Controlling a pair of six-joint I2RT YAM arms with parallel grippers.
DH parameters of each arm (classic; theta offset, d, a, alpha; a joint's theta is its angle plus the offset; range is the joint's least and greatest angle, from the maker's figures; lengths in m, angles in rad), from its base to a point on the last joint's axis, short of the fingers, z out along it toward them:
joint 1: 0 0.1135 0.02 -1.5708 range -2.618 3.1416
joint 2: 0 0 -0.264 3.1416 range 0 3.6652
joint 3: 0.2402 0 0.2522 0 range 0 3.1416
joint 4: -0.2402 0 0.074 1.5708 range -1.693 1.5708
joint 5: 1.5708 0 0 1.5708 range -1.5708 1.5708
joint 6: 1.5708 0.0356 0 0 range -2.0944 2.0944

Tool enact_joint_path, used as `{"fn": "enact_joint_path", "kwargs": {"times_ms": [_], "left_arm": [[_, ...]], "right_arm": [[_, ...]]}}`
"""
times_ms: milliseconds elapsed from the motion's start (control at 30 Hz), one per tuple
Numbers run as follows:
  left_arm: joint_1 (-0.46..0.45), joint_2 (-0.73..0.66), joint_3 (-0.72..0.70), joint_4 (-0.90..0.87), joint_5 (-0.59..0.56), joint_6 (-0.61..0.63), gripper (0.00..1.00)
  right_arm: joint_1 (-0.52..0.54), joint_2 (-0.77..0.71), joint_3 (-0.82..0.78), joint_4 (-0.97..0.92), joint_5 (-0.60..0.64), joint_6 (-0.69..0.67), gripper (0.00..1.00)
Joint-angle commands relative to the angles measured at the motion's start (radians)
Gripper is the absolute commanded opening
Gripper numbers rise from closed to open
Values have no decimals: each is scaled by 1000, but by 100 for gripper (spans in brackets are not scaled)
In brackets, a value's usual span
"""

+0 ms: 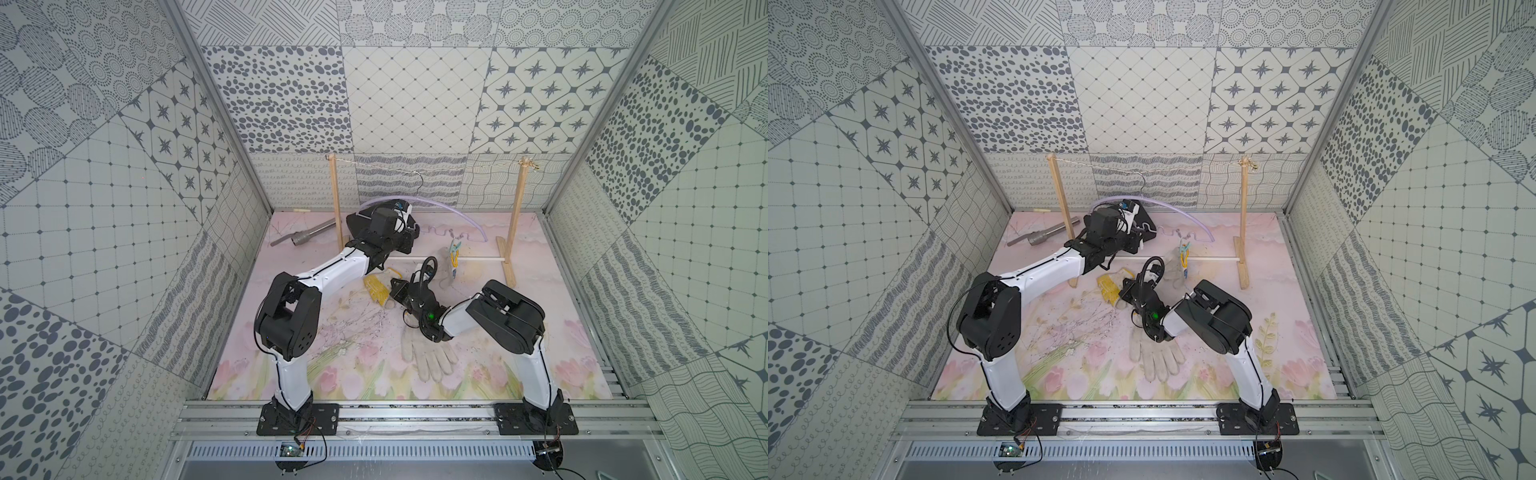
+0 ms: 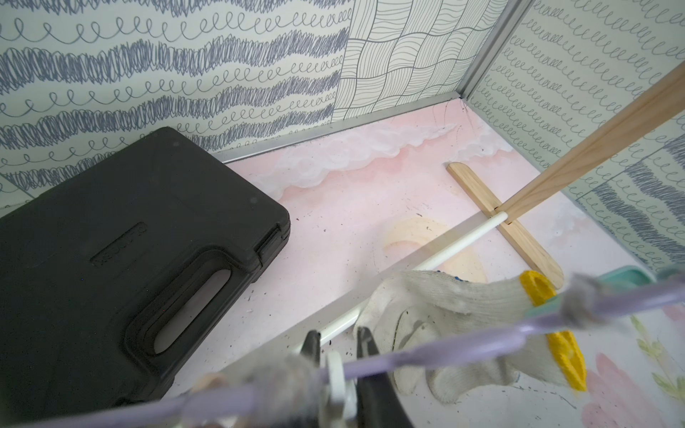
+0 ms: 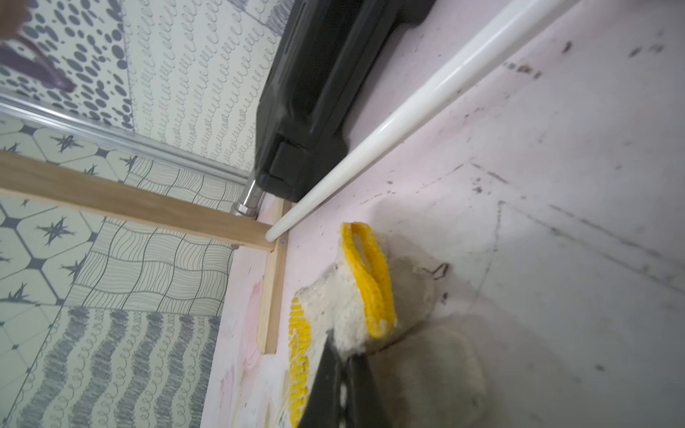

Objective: Clip the gloves onto a hanger to dry
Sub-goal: Pick up the glove from the center of the board.

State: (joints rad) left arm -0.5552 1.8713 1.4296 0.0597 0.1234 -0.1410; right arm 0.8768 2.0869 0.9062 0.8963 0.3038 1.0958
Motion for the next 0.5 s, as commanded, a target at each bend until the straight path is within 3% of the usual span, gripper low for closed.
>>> {"fn": "enact_joint_path", "kwargs": {"times_ms": [0,100,367,467], "left_arm": [[0,0,17,2,18,-26,0],[0,-7,19,-5,20,-29,0],[0,-21,16,-29,18,-22,0],[1,-27,18,-39,28,-33,0]], "right_arm": [[27,-114,-52,10,72,-175,0],[27,-176,-101,-9,99,-262,0],[18,-338,-89,-210,41,-643,0],[-18,-396,-106,-266,12,-698,0]]}}
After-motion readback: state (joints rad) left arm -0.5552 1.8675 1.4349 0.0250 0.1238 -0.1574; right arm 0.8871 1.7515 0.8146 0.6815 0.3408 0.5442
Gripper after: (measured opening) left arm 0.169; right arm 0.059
